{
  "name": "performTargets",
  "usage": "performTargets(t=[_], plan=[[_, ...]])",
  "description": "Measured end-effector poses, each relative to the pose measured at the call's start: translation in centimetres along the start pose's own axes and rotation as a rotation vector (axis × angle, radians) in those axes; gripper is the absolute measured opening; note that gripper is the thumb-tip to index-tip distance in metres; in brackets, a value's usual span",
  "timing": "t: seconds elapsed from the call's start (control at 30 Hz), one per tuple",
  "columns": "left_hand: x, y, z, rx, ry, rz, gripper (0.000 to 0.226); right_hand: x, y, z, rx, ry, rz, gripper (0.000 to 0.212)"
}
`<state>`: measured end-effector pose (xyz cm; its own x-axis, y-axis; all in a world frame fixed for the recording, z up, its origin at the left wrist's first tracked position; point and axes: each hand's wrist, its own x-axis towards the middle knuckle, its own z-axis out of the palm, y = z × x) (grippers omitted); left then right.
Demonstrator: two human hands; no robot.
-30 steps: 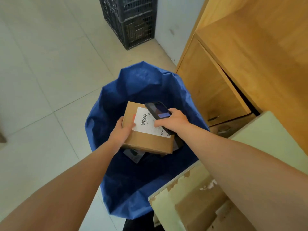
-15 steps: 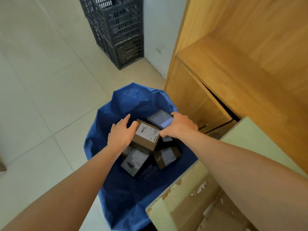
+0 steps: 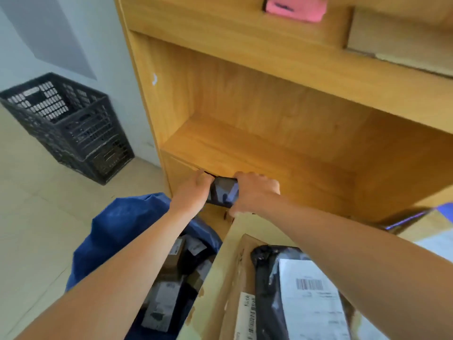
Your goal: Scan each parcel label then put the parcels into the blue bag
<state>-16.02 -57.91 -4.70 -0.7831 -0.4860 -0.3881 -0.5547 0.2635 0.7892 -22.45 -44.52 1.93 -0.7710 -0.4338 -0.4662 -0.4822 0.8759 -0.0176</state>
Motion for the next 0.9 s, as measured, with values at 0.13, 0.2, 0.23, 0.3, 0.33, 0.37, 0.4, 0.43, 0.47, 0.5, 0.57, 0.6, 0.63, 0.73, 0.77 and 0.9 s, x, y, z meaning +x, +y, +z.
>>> performTargets(t=[0.13, 0.2, 0.23, 0.3, 0.33, 0.37, 0.4, 0.43, 0.47, 0.5, 0.57, 0.6, 0.63, 0.73, 0.77, 0.9], plan=[[-1.3, 8.0, 4.6, -0.042, -0.108, 0.166, 0.049, -4.6, 6.6, -4.0, -0.034, 0.099, 0.083, 0.065], [-2.5, 11.2, 7.2, -0.009, -0.161, 0.201, 0.053, -7.0, 10.1, -5.2, -0.038, 0.13, 0.133, 0.06], [-3.1, 12.4, 8.5, 0.019, -0.196, 0.216, 0.054, -8.1, 11.7, -5.7, -0.043, 0.142, 0.157, 0.059], [-4.2, 14.4, 10.8, 0.047, -0.278, 0.255, 0.059, -10.2, 14.6, -6.2, -0.056, 0.17, 0.201, 0.061], [-4.9, 15.4, 11.9, 0.054, -0.326, 0.26, 0.062, -11.4, 16.3, -6.3, -0.054, 0.182, 0.219, 0.065], [-5.6, 16.2, 13.0, 0.064, -0.37, 0.263, 0.063, -12.5, 18.0, -6.3, -0.043, 0.196, 0.235, 0.069], [-6.1, 16.7, 13.9, 0.076, -0.402, 0.259, 0.063, -13.6, 19.6, -6.1, -0.029, 0.21, 0.25, 0.072], [-6.9, 17.3, 14.8, 0.103, -0.434, 0.267, 0.063, -14.9, 21.3, -5.9, -0.016, 0.221, 0.273, 0.073], [-7.7, 17.9, 15.7, 0.132, -0.463, 0.271, 0.063, -16.2, 23.0, -5.5, -0.007, 0.226, 0.301, 0.072], [-8.3, 18.3, 16.4, 0.16, -0.486, 0.281, 0.063, -17.4, 24.5, -5.2, -0.002, 0.228, 0.332, 0.07], [-9.4, 19.0, 17.9, 0.204, -0.538, 0.288, 0.065, -19.7, 27.2, -4.6, -0.007, 0.222, 0.39, 0.068], [-9.8, 19.1, 18.6, 0.225, -0.559, 0.289, 0.066, -20.6, 28.3, -4.3, -0.018, 0.206, 0.417, 0.069], [-10.3, 19.4, 19.5, 0.252, -0.581, 0.29, 0.067, -21.5, 29.3, -4.0, -0.023, 0.19, 0.441, 0.069], [-11.9, 20.2, 22.1, 0.295, -0.623, 0.297, 0.069, -23.4, 31.6, -2.9, -0.017, 0.164, 0.485, 0.071], [-12.4, 20.5, 22.9, 0.293, -0.637, 0.298, 0.068, -23.9, 32.2, -2.6, -0.017, 0.164, 0.494, 0.07], [-14.3, 21.6, 26.4, 0.322, -0.686, 0.312, 0.066, -26.1, 34.7, -1.5, -0.021, 0.185, 0.543, 0.069]])
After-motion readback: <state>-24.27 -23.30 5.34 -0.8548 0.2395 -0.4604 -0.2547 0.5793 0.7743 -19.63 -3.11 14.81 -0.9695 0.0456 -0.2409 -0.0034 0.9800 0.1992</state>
